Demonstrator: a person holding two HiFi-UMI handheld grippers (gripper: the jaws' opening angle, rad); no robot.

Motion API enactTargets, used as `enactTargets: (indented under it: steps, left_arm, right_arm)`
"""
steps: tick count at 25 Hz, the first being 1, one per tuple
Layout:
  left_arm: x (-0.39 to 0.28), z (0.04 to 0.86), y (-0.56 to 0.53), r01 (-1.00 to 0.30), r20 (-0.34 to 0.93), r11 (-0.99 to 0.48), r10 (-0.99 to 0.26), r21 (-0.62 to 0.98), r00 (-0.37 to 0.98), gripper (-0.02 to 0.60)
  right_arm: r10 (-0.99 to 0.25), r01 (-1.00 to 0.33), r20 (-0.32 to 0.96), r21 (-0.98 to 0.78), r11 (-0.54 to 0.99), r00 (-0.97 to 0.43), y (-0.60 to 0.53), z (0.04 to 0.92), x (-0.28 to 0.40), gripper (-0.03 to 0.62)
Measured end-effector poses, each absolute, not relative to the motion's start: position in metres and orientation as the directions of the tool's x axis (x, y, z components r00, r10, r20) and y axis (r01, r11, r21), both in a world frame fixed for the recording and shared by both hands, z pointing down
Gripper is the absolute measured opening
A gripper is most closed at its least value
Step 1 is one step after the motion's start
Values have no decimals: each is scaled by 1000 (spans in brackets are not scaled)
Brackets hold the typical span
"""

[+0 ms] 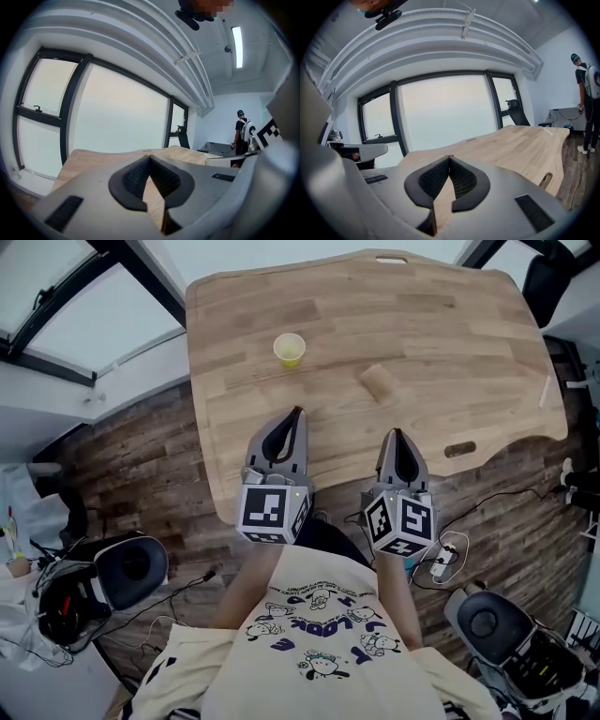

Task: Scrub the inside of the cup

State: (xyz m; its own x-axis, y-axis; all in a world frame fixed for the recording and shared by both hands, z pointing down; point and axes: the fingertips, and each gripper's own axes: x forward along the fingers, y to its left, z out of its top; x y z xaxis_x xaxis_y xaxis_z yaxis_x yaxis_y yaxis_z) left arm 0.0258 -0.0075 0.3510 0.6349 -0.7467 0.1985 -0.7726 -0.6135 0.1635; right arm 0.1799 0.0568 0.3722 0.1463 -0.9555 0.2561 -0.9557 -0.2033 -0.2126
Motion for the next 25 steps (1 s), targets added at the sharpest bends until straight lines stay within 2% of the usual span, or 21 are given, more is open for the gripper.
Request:
enactTargets:
  steps: [13,25]
  left_arm:
    - [23,381,-59,-771,266,-606,-724,196,636,-2]
    - [5,404,-81,-775,314,-595,-710,212,631,-2]
  right_arm:
    - [-929,-950,315,-176,-259,195,7,393,202,17]
    - [-896,-966,421,-138,-217,141,-19,433,195,25]
